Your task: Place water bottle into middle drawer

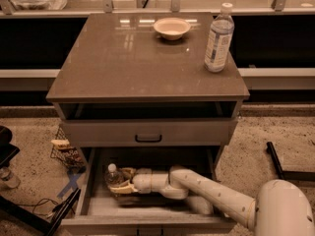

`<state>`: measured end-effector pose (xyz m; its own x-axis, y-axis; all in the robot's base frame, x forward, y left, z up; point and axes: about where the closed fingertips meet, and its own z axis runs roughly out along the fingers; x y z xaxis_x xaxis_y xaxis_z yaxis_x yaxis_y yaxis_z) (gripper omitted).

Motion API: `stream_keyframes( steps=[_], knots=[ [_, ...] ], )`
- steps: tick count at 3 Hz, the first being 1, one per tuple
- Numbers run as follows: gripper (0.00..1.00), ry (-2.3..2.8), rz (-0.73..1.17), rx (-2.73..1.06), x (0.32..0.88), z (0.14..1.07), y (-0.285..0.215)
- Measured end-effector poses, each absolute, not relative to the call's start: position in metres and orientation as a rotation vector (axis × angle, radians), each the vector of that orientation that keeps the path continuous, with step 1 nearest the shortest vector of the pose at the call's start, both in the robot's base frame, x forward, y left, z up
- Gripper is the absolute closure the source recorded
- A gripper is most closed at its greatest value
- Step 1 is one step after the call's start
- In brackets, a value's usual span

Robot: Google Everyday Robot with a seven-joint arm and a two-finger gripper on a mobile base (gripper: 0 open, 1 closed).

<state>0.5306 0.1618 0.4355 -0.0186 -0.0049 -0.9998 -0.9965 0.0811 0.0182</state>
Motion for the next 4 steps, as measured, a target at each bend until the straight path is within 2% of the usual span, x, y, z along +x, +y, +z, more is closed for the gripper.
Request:
stream_keyframes(
  steps=[2, 3, 4],
  knots=[
    [0.13, 1.264, 1.160, -1.145, 0.5305, 0.4367, 0.1620],
    [0.00, 1.261, 1.164, -1.146, 0.5296, 0.4372, 0.1640],
    [0.00, 1.261, 1.164, -1.146, 0.5296, 0.4372, 0.1641]
  ],
)
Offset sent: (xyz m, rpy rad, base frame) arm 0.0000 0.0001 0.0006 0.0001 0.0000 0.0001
